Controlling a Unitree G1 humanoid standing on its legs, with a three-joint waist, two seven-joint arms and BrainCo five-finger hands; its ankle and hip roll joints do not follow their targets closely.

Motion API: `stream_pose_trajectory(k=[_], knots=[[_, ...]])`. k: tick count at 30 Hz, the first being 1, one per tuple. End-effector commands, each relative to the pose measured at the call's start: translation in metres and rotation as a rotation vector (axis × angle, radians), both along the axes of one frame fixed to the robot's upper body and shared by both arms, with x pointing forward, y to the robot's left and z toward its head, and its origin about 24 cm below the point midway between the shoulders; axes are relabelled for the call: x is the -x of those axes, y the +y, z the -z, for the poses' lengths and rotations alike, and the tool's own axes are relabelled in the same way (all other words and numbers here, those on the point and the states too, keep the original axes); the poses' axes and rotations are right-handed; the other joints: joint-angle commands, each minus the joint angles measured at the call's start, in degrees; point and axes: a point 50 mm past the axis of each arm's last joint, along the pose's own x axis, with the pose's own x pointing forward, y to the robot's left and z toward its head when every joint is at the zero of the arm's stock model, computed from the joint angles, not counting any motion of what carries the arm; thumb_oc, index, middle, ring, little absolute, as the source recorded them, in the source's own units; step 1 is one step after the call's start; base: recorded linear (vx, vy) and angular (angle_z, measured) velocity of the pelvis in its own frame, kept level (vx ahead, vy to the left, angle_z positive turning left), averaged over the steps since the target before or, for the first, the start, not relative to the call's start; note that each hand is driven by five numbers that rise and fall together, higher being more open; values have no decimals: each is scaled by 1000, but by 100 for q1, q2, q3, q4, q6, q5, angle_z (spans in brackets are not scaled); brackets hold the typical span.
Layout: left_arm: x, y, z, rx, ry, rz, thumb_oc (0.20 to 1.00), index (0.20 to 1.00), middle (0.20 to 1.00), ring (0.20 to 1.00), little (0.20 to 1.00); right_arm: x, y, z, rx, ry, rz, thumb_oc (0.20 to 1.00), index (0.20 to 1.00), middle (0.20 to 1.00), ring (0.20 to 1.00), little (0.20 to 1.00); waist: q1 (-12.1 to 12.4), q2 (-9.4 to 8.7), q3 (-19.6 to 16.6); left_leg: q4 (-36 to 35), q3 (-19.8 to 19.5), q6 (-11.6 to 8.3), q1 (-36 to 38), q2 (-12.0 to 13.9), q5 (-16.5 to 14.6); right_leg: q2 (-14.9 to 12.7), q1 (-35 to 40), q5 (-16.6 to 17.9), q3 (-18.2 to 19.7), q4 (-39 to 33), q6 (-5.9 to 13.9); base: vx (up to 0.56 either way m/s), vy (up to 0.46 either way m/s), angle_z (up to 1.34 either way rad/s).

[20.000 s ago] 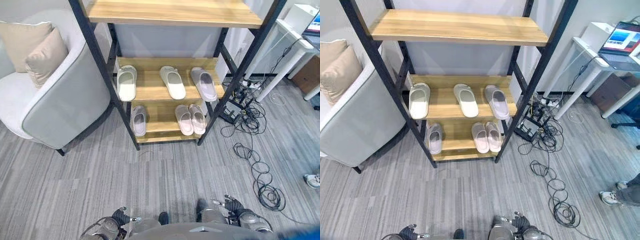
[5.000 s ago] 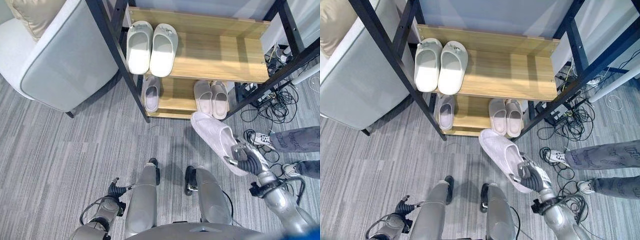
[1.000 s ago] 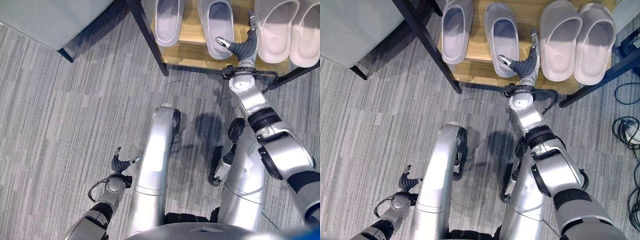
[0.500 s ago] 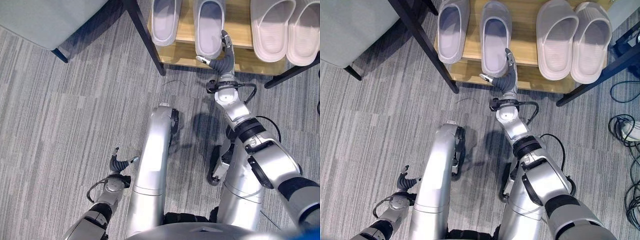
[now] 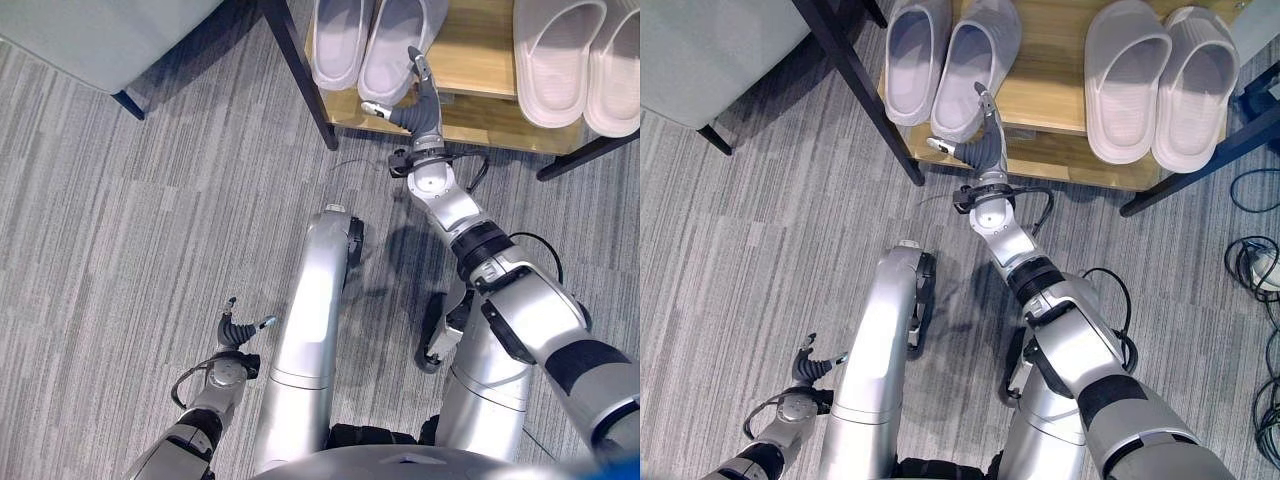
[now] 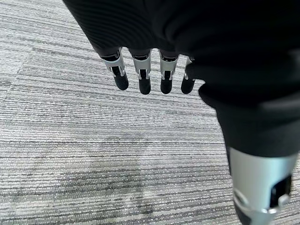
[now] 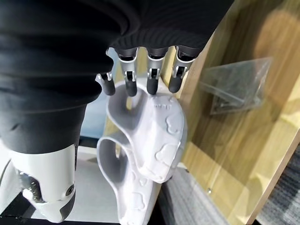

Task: Arrange the slippers neatly on the shoe rack.

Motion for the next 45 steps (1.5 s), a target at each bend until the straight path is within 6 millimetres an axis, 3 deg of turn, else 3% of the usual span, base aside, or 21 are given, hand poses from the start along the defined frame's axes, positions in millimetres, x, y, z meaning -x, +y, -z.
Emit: stream_pose_trajectory(k=[1,6,7,9,10,11,14,17,18,20,21,22,23,25,29,31,33,34,37,41,45], knots=[[13,10,4,-54,40,21,1000,1000,1000,1000,1000,6,24,-48,-22,-153,-83,1000,1000,1000,1000,1000,221,-7,-89,-113,-933,-122,318,-179,-543,-221,136,951,1202,161,-249,0,0,0],[14,7,7,-51,47,7,1000,1000,1000,1000,1000,7,-2,-54,-18,-233,67,1000,1000,1000,1000,1000,178,-25,-89,-109,-943,-115,318,-164,-555,-205,142,936,1190,143,-252,0,0,0],[11,3,6,-52,37,1,1000,1000,1000,1000,1000,17,-19,-58,-23,-324,126,1000,1000,1000,1000,1000,102,-33,-89,-261,-931,-110,318,-135,-497,-208,152,987,1174,-39,-217,0,0,0],[6,1,4,-51,23,-1,1000,1000,1000,1000,1000,26,-27,-57,-17,-375,138,1000,1000,1000,1000,1000,33,-63,-91,-488,-879,-93,318,-74,-407,-263,194,1006,1110,-315,-228,-101,19,1],[-6,-1,-3,-49,-17,-9,1000,1000,1000,1000,1000,36,-43,-43,-38,-390,168,1000,1000,1000,1000,1000,-28,-139,-149,-1090,-863,-65,318,4,-179,-357,308,1111,966,-906,-154,-157,14,4],[-5,-1,-3,-50,-15,-8,1000,1000,1000,1000,1000,37,-44,-43,-38,-389,169,1000,1000,1000,1000,1000,-28,-138,-165,-1106,-864,-64,318,1,-169,-362,309,1119,958,-920,-157,-162,-6,6],[-7,-4,-4,-36,-26,-13,1000,1000,1000,1000,1000,49,-65,-10,-32,-338,216,1000,1000,1000,1000,1000,-111,-213,-389,-1487,-893,-29,318,43,52,-487,384,1209,704,-1436,-151,-32,0,2],[1,-9,3,0,-4,-29,1000,1000,1000,1000,1000,68,-96,60,-82,-126,281,1000,1000,1000,1000,1000,-314,-303,-930,-2215,-985,-15,326,181,359,-667,460,1409,264,-2287,16,-26,45,-5],[1,-9,3,0,-3,-29,1000,1000,1000,1000,1000,68,-96,61,-82,-125,281,1000,1000,1000,1000,1000,-316,-299,-944,-2227,-988,-14,326,178,366,-670,462,1417,256,-2299,15,-72,63,6],[12,-8,10,39,27,-61,1000,1000,1000,1000,1000,85,-111,113,-155,63,322,1000,1000,1000,1000,1000,-430,-384,-1098,-3166,-895,-6,990,345,685,-726,1060,1577,-148,-3310,27,-101,45,-1],[12,-8,10,39,27,-61,1000,1000,1000,1000,1000,85,-111,113,-156,63,321,1000,1000,1000,1000,1000,-431,-382,-1091,-3187,-897,-5,1012,345,694,-728,1084,1586,-157,-3330,25,-97,25,0],[21,-7,17,54,66,-75,1000,1000,1000,1000,1000,97,-117,144,-146,180,340,1000,1000,1000,1000,1000,-481,-433,-1173,-3795,-891,-33,1495,417,873,-718,1501,1714,-296,-3837,82,-70,-20,0],[24,-6,18,61,75,-82,1000,1000,1000,1000,1000,103,-123,158,-145,234,365,1000,1000,1000,1000,1000,-494,-434,-1194,-4032,-891,-36,1703,443,986,-722,1711,1736,-412,-4145,66,-111,-13,3],[44,-1,29,69,154,-93,1000,1000,1000,1000,1000,131,-148,220,-141,509,482,1000,1000,1000,1000,1000,-519,-464,-1319,-5368,-779,-80,2840,564,1426,-654,2796,2021,-762,-5612,134,-86,-30,13],[62,3,39,60,248,-88,1000,1000,1000,1000,1000,167,-164,274,-145,783,569,1000,1000,1000,1000,1000,-514,-490,-1454,-6604,-746,-74,4054,608,1742,-522,4004,2351,-1120,-6867,269,45,-32,7],[84,-3,51,68,362,-37,1000,1000,1000,1000,1000,217,-177,320,-93,1090,632,1000,1000,1000,1000,1000,-456,-499,-1710,-7924,-706,-55,5353,609,2042,-409,5300,2759,-1445,-8063,476,202,-23,2],[89,-6,54,71,393,-20,1000,1000,1000,1000,1000,230,-178,329,-82,1163,636,1000,1000,1000,1000,1000,-454,-484,-1734,-8275,-697,-46,5747,616,2136,-368,5684,2919,-1512,-8393,531,108,-10,19],[98,-10,58,84,435,5,1000,1000,1000,1000,1000,255,-184,341,-59,1279,664,1000,1000,1000,1000,1000,-456,-442,-1890,-8990,-647,-52,6302,600,2507,-301,6272,3296,-1685,-9128,575,88,-23,10],[116,-18,66,90,522,62,1000,1000,1000,1000,1000,304,-190,358,-33,1482,685,1000,1000,1000,1000,1000,-520,-379,-2198,-10233,-568,-110,7467,604,2837,-150,7353,3770,-1831,-10346,746,209,-48,1],[132,-25,72,87,605,100,1000,1000,1000,1000,1000,336,-189,365,21,1609,665,1000,1000,1000,1000,1000,-583,-299,-2548,-11349,-356,-146,8478,605,3160,23,8151,4213,-1860,-11432,888,120,-47,-6],[139,-27,74,91,638,109,1000,1000,1000,1000,1000,340,-187,367,6,1626,649,1000,1000,1000,1000,1000,-604,-264,-2719,-11949,-230,-149,9017,610,3322,122,8589,4429,-1790,-12004,950,52,-53,-17]])
